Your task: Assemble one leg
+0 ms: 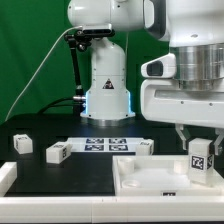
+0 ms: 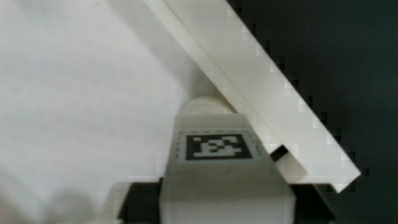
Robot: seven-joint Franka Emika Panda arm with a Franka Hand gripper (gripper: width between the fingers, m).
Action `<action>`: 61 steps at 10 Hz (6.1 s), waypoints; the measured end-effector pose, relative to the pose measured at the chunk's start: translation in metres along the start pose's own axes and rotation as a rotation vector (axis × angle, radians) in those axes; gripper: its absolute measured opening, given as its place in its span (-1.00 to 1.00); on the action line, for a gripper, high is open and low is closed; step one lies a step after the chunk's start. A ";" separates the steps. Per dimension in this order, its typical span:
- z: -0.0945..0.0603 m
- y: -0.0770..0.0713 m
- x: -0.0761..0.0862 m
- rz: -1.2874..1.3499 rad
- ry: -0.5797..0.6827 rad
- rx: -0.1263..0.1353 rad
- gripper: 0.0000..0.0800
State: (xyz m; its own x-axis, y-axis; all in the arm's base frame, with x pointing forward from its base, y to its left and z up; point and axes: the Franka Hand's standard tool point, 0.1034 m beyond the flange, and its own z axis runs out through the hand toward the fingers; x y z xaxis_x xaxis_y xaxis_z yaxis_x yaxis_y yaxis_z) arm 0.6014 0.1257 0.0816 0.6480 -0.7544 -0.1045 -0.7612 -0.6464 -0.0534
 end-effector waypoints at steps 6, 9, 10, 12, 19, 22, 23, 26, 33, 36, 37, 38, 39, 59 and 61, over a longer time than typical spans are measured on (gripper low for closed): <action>0.003 -0.006 -0.009 -0.313 -0.003 -0.002 0.62; 0.002 -0.005 -0.003 -0.792 0.024 -0.025 0.62; 0.001 -0.003 0.002 -0.894 0.027 -0.029 0.62; -0.001 0.003 0.013 -1.119 0.026 -0.032 0.62; -0.005 0.000 0.016 -1.493 0.023 -0.044 0.31; -0.005 0.000 0.016 -1.463 0.023 -0.042 -0.27; -0.005 0.000 0.016 -1.465 0.023 -0.042 -0.27; -0.004 0.000 0.011 -1.103 0.059 0.007 -0.27; -0.003 0.000 0.012 -0.358 0.089 0.064 -0.26; 0.000 -0.003 0.004 -0.064 0.069 0.076 -0.26; 0.000 -0.003 0.004 -0.026 0.060 0.083 -0.27; 0.000 -0.003 0.003 0.073 0.045 0.094 -0.27; 0.000 -0.004 0.002 0.143 0.036 0.099 -0.27; -0.003 -0.012 0.018 -1.258 0.115 -0.036 -0.27; -0.003 -0.012 0.018 -1.236 0.115 -0.034 -0.27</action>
Offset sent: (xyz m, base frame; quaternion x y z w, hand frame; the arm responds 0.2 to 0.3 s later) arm -0.0004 0.0078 -0.0055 -0.0156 -0.0132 -0.0732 0.9971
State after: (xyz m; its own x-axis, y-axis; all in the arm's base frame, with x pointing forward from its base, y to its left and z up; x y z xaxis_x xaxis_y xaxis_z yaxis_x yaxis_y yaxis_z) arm 0.6220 0.1193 0.0837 0.9297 0.3583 0.0856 0.3617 -0.9319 -0.0282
